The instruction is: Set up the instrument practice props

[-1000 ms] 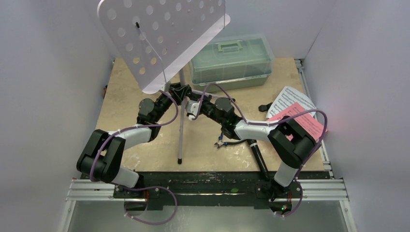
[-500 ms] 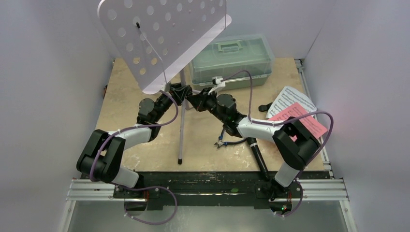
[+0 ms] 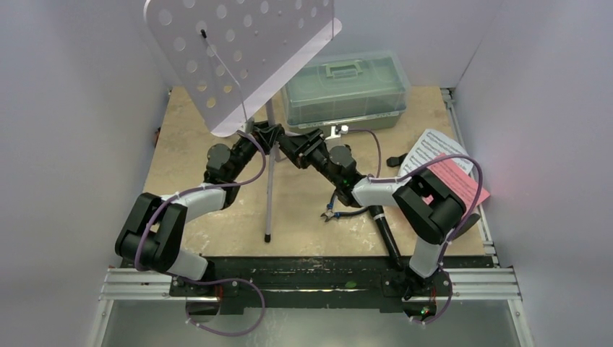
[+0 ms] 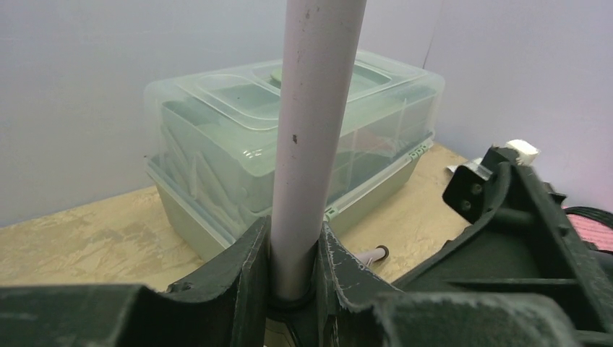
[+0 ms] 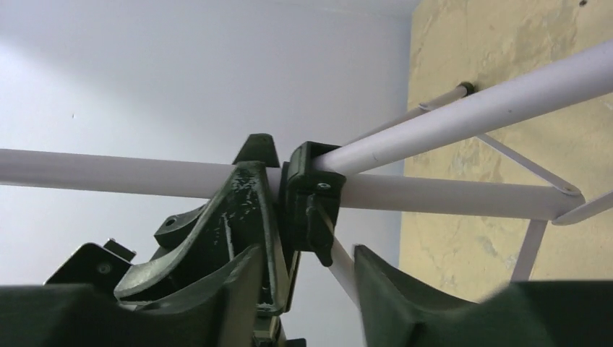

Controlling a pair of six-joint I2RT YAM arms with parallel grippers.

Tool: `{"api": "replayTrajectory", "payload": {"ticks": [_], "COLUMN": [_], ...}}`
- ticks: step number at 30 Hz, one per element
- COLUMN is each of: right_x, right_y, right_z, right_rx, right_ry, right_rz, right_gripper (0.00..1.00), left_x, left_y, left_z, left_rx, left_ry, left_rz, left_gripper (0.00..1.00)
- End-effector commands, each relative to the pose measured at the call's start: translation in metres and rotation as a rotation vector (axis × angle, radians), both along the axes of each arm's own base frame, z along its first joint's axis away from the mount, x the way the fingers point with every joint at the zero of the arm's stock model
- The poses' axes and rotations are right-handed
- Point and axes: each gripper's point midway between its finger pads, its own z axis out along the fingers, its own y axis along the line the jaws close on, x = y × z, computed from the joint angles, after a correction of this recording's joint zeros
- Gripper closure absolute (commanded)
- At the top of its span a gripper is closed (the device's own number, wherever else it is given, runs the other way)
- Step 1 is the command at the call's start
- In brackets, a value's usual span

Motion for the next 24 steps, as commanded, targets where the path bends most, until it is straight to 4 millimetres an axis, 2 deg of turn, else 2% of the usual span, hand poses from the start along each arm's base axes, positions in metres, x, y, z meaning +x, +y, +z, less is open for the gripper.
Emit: {"api": "replayTrajectory", "payload": {"ticks": [1, 3, 6, 7, 9, 11, 12, 14, 18, 21, 24], "right_x": [-0.013, -0.008, -0.005, -0.009, -0.015, -0.015, -0.016, -0.027, -0.032, -0.041, -0.048], "right_y": [-0.02, -0.03, -0.06, -0.07, -0.087, -0.099, -0.097, -0.082, -0.077, -0.06, -0.058], "right_z": [0.071, 0.061, 0.041, 0.047, 0.041, 0.043, 0.046, 0.047, 0.052, 0.044, 0.04], "right_rx": [0.096, -0.061, -0.397, -0.457, -0.553, -0.7, -0.773, -0.908, -1.133, -1.271, -1.406], "right_ry": [-0.135, -0.205, -0.467, -0.585, -0.683, -0.806, -0.878, -1.091, -1.358, -1.578, -1.751], "right_rz": [-0.05, -0.12, -0.263, -0.305, -0.357, -0.411, -0.4, -0.318, -0.311, -0.187, -0.169], "right_gripper": [0.39, 0.32, 0.24, 0.22, 0.15, 0.13, 0.13, 0.11, 0.07, 0.12, 0.14], "left_x": [0.013, 0.017, 0.019, 0.019, 0.019, 0.018, 0.017, 0.015, 0.013, 0.011, 0.008], "left_y": [0.007, 0.006, 0.006, 0.006, 0.007, 0.008, 0.008, 0.008, 0.004, -0.001, -0.003], "left_z": [-0.007, -0.014, -0.018, -0.019, -0.019, -0.019, -0.018, -0.015, -0.016, -0.008, 0.0], "left_rx": [-0.012, -0.011, 0.001, 0.013, 0.029, 0.033, 0.033, 0.042, 0.083, 0.052, 0.029], "left_ry": [0.057, 0.073, 0.078, 0.075, 0.069, 0.069, 0.065, 0.058, 0.052, 0.049, 0.041], "left_rz": [0.045, 0.046, 0.043, 0.045, 0.049, 0.054, 0.055, 0.058, 0.066, 0.04, 0.022], "left_gripper": [1.0, 1.0, 1.0, 1.0, 1.0, 1.0, 1.0, 1.0, 1.0, 1.0, 1.0]}}
